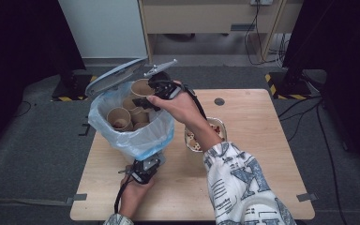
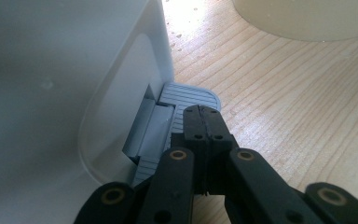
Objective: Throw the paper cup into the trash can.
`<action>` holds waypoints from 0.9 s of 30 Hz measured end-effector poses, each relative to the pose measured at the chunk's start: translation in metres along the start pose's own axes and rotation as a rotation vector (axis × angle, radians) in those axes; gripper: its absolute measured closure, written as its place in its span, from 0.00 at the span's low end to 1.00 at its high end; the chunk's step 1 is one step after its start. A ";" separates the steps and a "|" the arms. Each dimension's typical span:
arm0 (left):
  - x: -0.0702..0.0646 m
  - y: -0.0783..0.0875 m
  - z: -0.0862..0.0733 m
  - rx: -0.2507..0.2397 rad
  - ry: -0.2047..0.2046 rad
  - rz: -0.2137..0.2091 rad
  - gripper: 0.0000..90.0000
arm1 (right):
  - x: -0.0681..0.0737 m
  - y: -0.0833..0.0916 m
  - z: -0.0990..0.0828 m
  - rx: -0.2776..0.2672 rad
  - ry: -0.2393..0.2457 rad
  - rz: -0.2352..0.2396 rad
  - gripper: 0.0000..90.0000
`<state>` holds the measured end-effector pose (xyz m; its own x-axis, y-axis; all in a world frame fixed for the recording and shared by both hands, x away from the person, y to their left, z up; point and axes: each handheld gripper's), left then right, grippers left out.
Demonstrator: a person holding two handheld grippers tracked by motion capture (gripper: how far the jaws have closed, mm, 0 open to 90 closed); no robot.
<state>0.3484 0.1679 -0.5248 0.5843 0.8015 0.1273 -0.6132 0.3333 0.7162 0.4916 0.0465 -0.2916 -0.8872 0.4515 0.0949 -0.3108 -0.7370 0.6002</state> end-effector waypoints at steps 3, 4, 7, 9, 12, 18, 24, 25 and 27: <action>0.001 0.000 0.000 0.005 -0.006 -0.002 0.99 | -0.001 -0.002 0.000 0.006 -0.001 -0.006 0.34; 0.001 0.000 0.000 0.005 -0.006 -0.002 0.99 | -0.002 -0.004 -0.001 0.010 0.000 -0.005 0.34; 0.000 0.000 0.000 0.001 0.006 -0.002 0.99 | -0.002 -0.006 -0.002 0.013 -0.002 -0.005 0.34; 0.000 0.000 0.000 0.001 0.007 -0.002 0.99 | -0.002 -0.006 -0.002 0.013 -0.003 -0.003 0.34; 0.000 0.000 0.000 0.000 0.007 -0.003 0.99 | -0.003 -0.009 -0.004 0.019 -0.006 -0.008 0.34; 0.000 0.000 0.000 0.001 0.007 -0.003 0.99 | -0.005 -0.012 -0.006 0.029 -0.014 -0.009 0.34; 0.000 0.000 0.000 0.000 0.010 -0.004 0.99 | -0.005 -0.016 -0.007 0.037 -0.008 -0.012 0.32; 0.000 0.000 0.000 0.000 0.010 -0.005 0.99 | -0.005 -0.016 -0.007 0.037 -0.008 -0.012 0.32; 0.000 0.000 0.000 0.000 0.012 -0.004 0.99 | -0.004 -0.018 -0.008 0.037 -0.014 -0.002 0.29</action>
<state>0.3483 0.1682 -0.5249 0.5804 0.8059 0.1167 -0.6112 0.3363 0.7165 0.4985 0.0538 -0.3088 -0.8818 0.4599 0.1047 -0.2993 -0.7170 0.6296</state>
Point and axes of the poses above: each handheld gripper's, and its own axes: y roughly backward along the jaws, z roughly out of its top, x roughly to its left, and after that the axes turned 6 degrees about x, right-handed
